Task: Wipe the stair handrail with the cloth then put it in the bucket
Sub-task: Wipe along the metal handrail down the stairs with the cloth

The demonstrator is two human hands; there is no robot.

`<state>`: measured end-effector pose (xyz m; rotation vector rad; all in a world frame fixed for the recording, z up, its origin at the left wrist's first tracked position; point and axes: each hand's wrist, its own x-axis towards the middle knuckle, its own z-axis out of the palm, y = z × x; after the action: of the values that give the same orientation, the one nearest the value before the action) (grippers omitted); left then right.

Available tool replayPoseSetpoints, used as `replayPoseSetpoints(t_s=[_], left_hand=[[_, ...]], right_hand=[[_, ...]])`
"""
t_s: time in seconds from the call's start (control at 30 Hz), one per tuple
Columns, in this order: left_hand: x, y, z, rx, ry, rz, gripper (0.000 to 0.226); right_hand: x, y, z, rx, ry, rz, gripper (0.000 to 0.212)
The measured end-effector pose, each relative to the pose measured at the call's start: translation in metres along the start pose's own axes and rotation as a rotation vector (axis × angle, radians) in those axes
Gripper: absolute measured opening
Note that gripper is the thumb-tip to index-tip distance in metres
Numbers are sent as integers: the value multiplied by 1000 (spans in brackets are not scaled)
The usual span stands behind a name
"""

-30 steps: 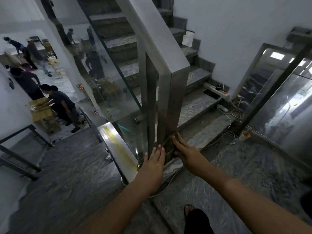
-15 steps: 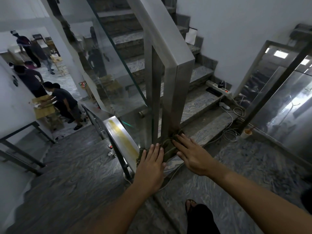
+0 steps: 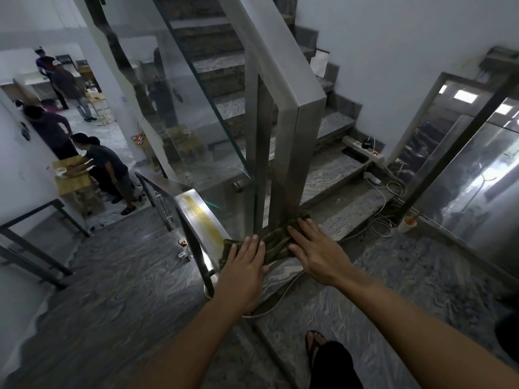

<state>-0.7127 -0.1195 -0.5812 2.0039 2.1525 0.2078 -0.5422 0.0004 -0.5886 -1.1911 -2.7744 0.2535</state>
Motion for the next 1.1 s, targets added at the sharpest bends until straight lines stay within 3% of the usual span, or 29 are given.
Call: replayPoseSetpoints(t_s=[0.23,0.37,0.47,0.53,0.6,0.7,0.9,1.0,1.1], left_hand=[[-7,-13,9,-5,38,50,59],[-16,-39,5,-145,70,54,99],[-10,-46,-4,-192,30,21,112],[-7,-43,-7,-99,12,-5,105],[-10,-34,-7,17,102,-70,80],[-13,-17,-7,-28,193,-225,56],[-6,-20,1,-27,100,-286,73],[1,-39,-4,-1,45,-247,58],[10,-59,-13,1,-3,-188,58]], right_hand=[[-1,-17,6,-52,-29,-17,69],[-9,-38,11,-22,-33,-99,69],[-11,-41,11,-37,-63,-133,65],[-9,-37,6,-85,-51,-116,63],[-5,-32,0,-137,-28,-55,63],[0,-29,-4,-164,-6,-49,62],[-2,-31,0,-142,-42,-80,71],[-7,-41,4,-181,-18,-63,62],[-11,-53,5,-177,21,-63,54]])
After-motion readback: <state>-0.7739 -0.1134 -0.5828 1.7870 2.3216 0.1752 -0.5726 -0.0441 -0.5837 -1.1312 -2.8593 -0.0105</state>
